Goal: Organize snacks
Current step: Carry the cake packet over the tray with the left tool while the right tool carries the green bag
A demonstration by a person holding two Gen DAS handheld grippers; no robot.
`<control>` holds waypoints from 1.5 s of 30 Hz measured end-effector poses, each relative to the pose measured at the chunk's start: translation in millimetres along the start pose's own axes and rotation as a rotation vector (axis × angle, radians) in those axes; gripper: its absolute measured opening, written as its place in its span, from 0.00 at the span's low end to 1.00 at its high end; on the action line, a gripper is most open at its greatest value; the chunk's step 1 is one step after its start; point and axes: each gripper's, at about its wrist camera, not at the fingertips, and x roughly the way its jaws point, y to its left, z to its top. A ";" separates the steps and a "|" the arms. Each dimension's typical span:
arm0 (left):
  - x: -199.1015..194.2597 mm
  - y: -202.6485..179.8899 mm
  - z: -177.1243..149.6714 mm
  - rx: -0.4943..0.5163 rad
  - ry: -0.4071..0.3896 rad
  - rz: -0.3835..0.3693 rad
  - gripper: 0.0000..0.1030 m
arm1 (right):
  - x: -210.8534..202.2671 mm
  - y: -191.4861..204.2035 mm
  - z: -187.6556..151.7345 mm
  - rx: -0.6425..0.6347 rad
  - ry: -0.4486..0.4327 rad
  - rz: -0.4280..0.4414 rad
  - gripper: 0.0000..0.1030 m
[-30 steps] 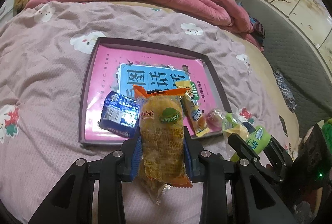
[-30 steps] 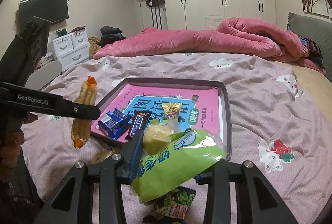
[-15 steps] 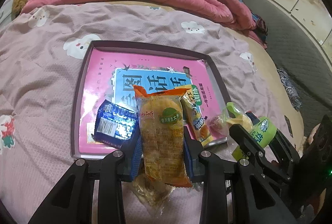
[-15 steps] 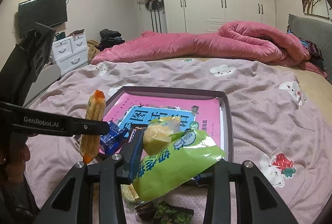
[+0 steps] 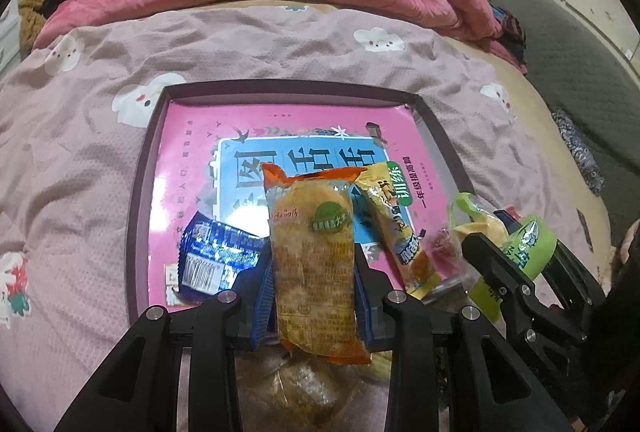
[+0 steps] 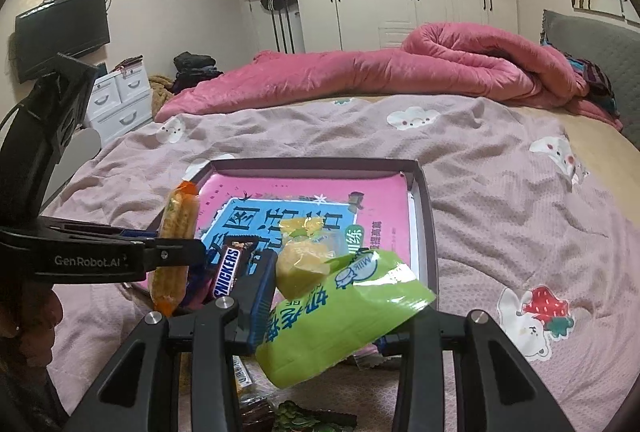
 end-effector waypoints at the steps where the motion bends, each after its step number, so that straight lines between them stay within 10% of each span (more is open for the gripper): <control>1: 1.7 -1.2 0.9 0.004 0.000 0.002 0.35 | 1.2 -0.2 -0.9 0.001 0.003 0.001 0.39; 45: 42.5 -22.0 10.2 0.025 0.057 -0.007 0.34 | 46.2 -6.1 -5.3 -0.013 0.062 -0.029 0.41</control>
